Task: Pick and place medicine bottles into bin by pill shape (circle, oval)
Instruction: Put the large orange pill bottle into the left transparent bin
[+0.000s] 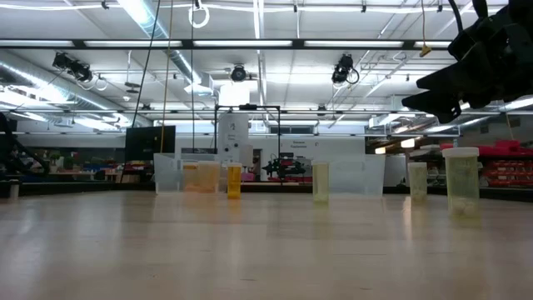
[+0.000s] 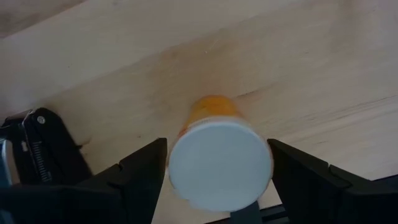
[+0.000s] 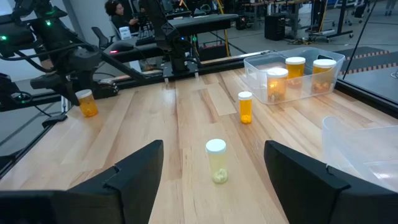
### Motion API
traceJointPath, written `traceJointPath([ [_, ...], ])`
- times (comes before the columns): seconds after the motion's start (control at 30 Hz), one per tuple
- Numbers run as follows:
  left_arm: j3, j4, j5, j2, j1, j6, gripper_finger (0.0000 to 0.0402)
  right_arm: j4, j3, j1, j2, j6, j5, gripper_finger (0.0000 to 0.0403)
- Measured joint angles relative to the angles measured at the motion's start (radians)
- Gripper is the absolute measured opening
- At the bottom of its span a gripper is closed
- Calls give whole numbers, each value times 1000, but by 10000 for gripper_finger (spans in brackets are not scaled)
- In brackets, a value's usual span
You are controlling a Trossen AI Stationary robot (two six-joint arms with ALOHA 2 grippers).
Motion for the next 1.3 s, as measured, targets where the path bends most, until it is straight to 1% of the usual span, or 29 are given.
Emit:
traceJointPath([
  [0.57,0,0,22,0,0,7,278,0,0,0,0,0,0,284],
  [0.67,0,0,22,0,0,7,266,0,0,0,0,0,0,284],
  [0.83,1,0,22,0,0,7,229,0,0,0,0,0,0,284],
  [0.93,2,-1,22,0,0,7,216,0,0,0,0,0,0,284],
  [1.0,2,-1,22,0,0,7,216,0,0,0,0,0,0,284],
  [1.17,2,0,22,0,0,13,231,0,0,0,0,0,0,284],
  [1.3,2,-1,25,0,9,68,228,0,0,0,0,0,0,284],
])
